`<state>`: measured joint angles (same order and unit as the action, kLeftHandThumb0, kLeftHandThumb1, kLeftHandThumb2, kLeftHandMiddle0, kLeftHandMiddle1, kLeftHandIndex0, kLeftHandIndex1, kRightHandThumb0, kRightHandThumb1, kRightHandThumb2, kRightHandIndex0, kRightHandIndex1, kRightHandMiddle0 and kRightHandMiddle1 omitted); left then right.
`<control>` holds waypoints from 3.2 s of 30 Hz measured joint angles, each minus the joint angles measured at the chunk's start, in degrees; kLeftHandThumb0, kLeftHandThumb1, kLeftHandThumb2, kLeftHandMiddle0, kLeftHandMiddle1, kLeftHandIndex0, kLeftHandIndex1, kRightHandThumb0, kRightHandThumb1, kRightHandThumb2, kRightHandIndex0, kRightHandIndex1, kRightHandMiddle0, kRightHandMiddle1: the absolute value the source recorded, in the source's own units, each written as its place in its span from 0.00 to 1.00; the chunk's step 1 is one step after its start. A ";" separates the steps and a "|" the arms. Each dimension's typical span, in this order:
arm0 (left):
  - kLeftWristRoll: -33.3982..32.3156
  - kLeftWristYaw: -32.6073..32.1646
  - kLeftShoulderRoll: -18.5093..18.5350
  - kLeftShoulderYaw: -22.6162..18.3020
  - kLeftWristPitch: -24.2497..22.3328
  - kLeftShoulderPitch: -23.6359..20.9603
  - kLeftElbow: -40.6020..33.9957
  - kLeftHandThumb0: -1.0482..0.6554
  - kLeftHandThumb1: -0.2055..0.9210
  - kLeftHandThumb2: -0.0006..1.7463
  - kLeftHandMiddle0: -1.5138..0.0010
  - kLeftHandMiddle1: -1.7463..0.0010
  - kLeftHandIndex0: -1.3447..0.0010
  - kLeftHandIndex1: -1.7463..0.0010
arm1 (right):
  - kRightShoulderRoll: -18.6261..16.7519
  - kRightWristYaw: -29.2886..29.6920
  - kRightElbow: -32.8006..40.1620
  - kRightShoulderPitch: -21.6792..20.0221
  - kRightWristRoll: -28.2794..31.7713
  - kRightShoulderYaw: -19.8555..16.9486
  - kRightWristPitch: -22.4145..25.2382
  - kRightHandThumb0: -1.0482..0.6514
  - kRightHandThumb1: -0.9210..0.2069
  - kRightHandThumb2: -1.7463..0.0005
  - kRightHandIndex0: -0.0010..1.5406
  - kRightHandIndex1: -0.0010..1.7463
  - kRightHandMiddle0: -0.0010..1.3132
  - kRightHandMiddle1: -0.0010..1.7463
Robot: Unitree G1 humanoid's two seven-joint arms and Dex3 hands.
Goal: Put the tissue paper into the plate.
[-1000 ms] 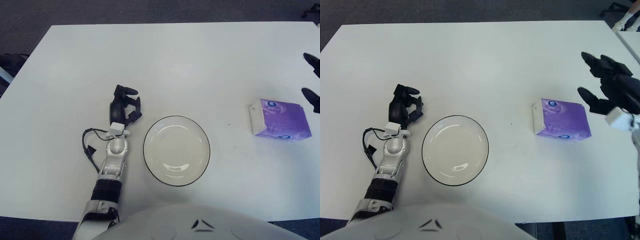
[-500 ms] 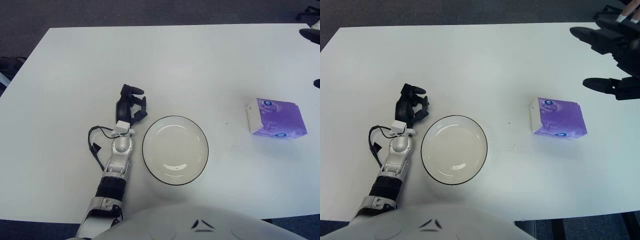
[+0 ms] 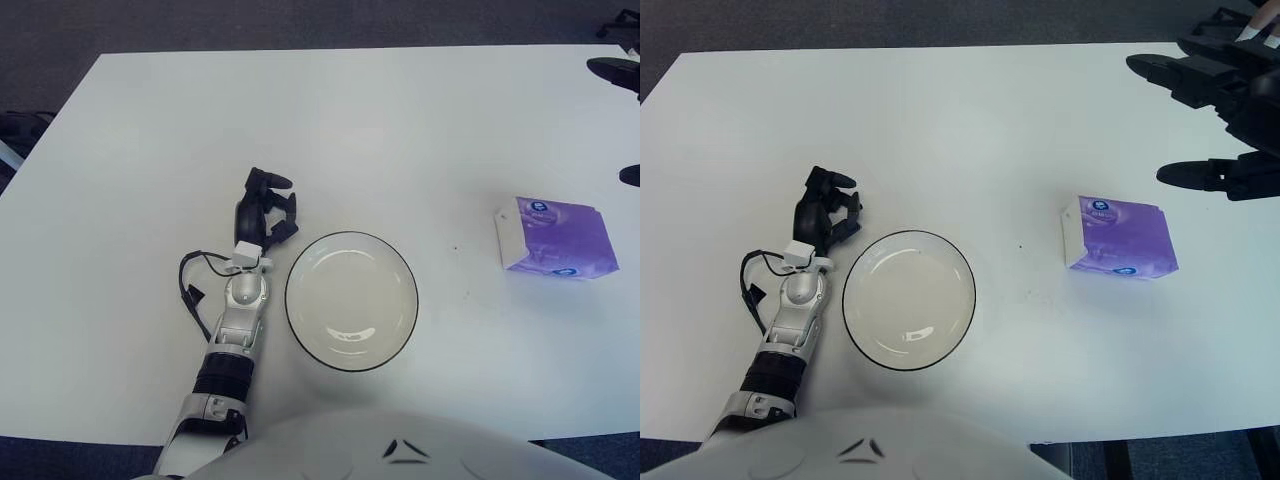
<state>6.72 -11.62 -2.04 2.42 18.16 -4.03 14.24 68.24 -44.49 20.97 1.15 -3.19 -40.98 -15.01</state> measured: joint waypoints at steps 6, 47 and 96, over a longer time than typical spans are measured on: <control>-0.31 0.16 -0.04 -0.01 0.09 0.00 0.00 0.39 0.75 0.53 0.61 0.00 0.73 0.00 | -0.10 -0.01 0.35 -0.22 -0.02 0.13 0.37 0.00 0.00 0.75 0.00 0.00 0.00 0.00; -1.05 0.54 -0.11 -0.75 -0.57 0.29 -0.48 0.39 0.79 0.49 0.64 0.00 0.75 0.00 | -8.33 -4.23 2.74 17.94 -10.20 13.85 -2.74 0.00 0.05 0.79 0.00 0.00 0.00 0.00; -0.98 0.53 0.35 -1.33 -0.89 0.40 -0.26 0.39 0.79 0.49 0.64 0.00 0.75 0.00 | -14.76 13.39 -2.99 18.00 -24.37 15.44 -15.28 0.00 0.00 0.81 0.00 0.00 0.00 0.00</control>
<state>5.74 -11.10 -1.69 1.09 17.27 -3.63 13.98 53.48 -31.10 17.98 19.15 -27.56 -25.53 -30.28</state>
